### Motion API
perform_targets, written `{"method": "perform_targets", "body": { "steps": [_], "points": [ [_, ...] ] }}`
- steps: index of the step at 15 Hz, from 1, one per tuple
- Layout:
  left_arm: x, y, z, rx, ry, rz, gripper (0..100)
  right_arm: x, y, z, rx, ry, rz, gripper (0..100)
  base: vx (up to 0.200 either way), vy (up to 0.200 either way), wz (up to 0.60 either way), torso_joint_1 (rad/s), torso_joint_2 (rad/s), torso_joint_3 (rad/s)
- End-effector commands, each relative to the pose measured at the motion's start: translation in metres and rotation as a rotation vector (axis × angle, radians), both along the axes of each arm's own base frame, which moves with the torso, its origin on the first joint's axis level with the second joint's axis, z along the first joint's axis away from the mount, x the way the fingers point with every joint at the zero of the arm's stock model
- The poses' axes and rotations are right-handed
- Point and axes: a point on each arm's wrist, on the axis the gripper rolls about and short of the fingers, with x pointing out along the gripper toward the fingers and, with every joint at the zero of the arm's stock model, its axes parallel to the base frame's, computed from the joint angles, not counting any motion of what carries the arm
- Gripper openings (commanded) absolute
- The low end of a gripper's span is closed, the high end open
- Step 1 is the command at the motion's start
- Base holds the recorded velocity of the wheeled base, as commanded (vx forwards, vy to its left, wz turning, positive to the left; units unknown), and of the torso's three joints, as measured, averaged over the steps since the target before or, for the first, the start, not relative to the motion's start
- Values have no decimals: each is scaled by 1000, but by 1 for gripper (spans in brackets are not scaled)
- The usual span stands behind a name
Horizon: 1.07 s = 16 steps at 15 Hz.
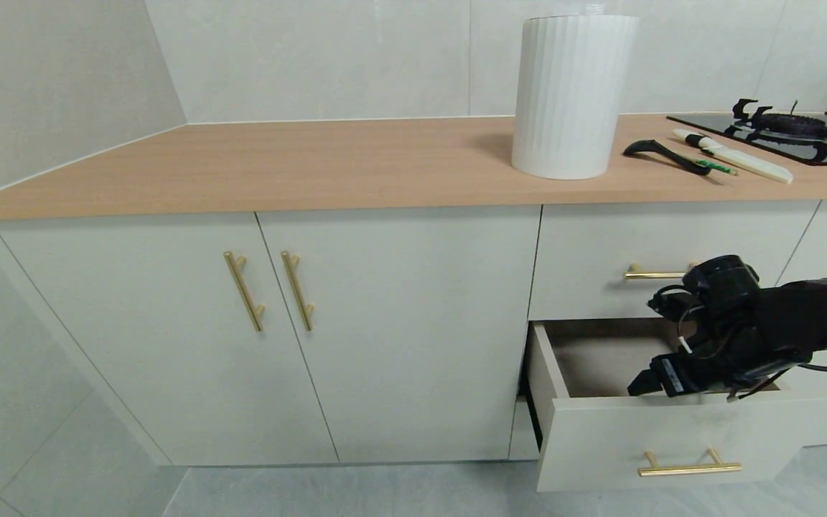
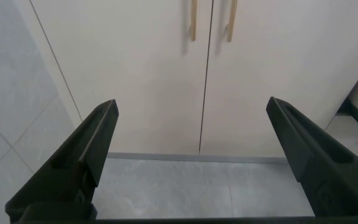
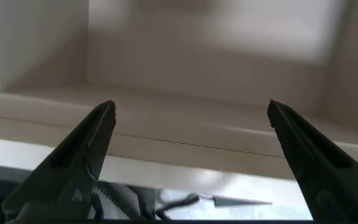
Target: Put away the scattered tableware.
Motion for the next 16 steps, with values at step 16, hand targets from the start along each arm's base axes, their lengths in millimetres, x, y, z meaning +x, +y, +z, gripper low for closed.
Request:
{"method": "perform_targets", "body": {
  "steps": [16],
  "points": [
    [0, 0, 0, -1, 0, 1, 100, -120, -15, -8, -16, 139, -1, 100, 0, 0, 0, 0, 0, 0]
  ]
}}
